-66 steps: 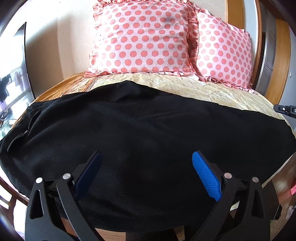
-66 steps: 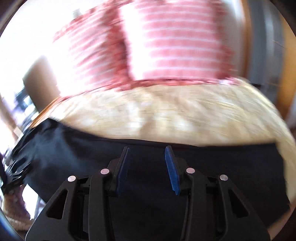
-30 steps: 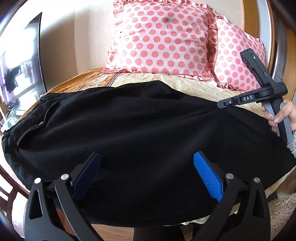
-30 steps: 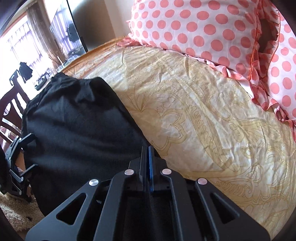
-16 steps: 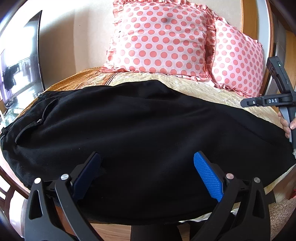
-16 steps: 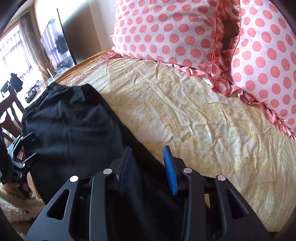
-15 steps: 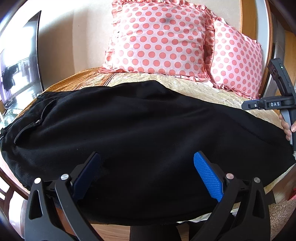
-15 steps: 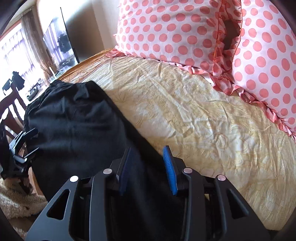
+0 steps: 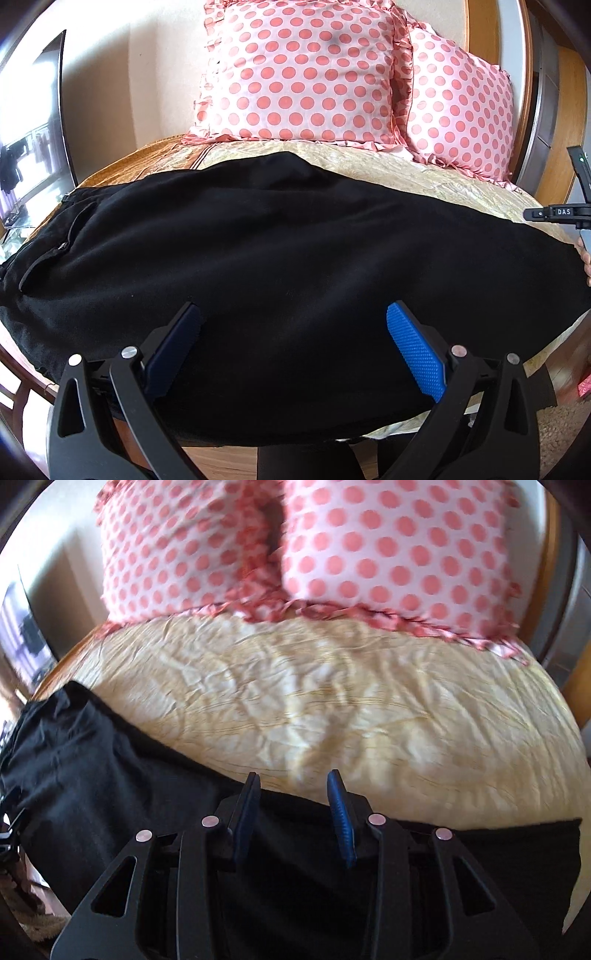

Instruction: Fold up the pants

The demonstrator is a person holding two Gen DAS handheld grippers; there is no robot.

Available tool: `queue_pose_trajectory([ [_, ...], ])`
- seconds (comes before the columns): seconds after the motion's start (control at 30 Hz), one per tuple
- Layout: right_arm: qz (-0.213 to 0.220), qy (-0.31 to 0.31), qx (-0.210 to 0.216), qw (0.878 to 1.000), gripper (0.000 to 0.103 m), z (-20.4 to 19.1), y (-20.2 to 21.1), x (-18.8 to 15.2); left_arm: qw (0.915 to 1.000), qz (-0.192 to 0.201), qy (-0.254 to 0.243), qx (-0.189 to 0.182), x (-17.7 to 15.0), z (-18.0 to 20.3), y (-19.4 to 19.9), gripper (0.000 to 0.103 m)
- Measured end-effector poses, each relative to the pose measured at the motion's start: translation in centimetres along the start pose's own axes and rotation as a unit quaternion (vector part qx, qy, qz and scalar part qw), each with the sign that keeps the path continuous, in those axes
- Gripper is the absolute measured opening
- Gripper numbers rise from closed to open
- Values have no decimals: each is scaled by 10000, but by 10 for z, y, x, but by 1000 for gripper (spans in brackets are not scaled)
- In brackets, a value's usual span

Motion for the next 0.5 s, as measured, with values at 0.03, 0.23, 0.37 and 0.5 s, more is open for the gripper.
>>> queue_pose_trajectory([
  [0.03,132,-246,-172,9995,38,19,11,-3,10000,34,-4,-51,1,2,0,101],
  [0.23,604,-2354,-1530,9579,41,171,82,-42,9989,96,-261,-374,10,21,-5,101],
  [0.37,811,-3498,-1579,9198,41,224,113,-76,9975,120,-391,-576,14,36,-9,101],
  [0.5,813,-4125,-1548,8940,41,247,120,-103,9962,116,-521,-690,16,48,-11,101],
])
Point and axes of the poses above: each gripper's, at about its wrist camera, not at the fingertips, and y roughly against the way its jaws point, z to its right, x to its top, the point moved 2 cm from there along -y, roughly the way its jaws point, and after that the axes turned 11 degrees about -y, right-handed, at the moved point
